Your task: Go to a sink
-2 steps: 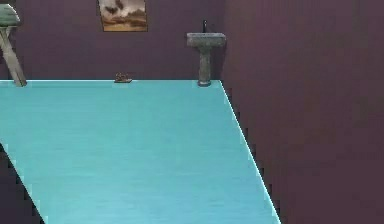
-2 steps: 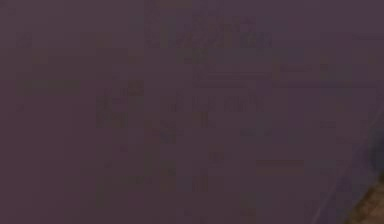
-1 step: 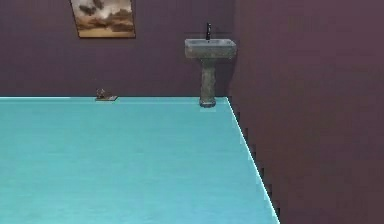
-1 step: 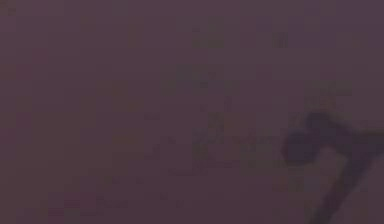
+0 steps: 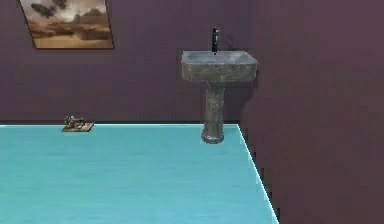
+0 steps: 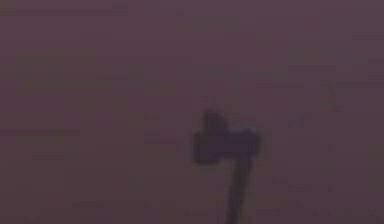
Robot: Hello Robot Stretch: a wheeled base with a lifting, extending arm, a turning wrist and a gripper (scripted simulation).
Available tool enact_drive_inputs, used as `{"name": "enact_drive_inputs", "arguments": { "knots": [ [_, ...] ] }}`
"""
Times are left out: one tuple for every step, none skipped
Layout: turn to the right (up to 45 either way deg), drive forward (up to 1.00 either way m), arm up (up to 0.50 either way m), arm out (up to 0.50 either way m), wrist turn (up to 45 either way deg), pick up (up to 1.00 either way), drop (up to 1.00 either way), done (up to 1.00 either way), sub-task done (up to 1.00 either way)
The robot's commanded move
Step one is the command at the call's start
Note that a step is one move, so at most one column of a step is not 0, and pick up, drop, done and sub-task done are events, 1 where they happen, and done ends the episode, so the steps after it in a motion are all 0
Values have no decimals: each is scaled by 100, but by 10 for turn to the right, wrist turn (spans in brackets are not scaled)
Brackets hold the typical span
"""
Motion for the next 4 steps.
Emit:
{"name": "enact_drive_inputs", "arguments": {
  "knots": [
    [0,100,0,0,0,0,0,0,0],
    [-120,0,0,0,0,0,0,0,0],
    [0,10,0,0,0,0,0,0,0],
    [240,0,0,0,0,0,0,0,0]
  ]
}}
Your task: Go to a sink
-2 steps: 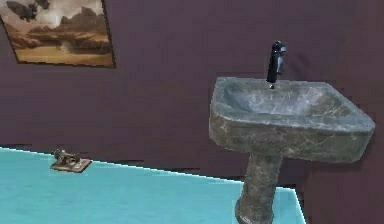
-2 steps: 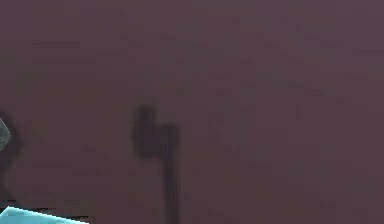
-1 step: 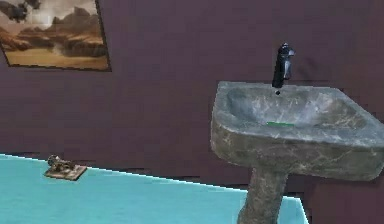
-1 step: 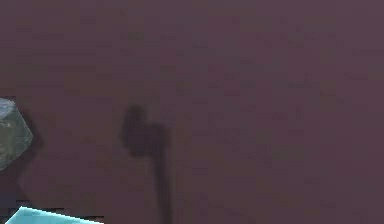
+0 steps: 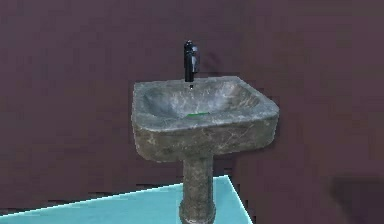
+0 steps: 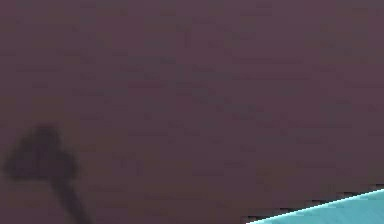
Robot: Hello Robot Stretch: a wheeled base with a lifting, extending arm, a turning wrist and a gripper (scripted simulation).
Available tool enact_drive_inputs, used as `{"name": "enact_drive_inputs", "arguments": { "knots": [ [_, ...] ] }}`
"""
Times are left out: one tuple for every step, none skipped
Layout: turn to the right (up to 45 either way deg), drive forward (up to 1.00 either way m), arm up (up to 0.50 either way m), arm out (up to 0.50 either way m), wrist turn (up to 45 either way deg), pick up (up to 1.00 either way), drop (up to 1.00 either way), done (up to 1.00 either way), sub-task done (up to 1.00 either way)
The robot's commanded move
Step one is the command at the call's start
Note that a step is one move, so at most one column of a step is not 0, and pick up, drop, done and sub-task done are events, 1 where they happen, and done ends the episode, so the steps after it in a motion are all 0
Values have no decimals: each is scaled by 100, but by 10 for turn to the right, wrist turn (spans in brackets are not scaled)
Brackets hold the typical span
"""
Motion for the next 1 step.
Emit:
{"name": "enact_drive_inputs", "arguments": {
  "knots": [
    [0,0,0,0,0,0,0,100,0]
  ]
}}
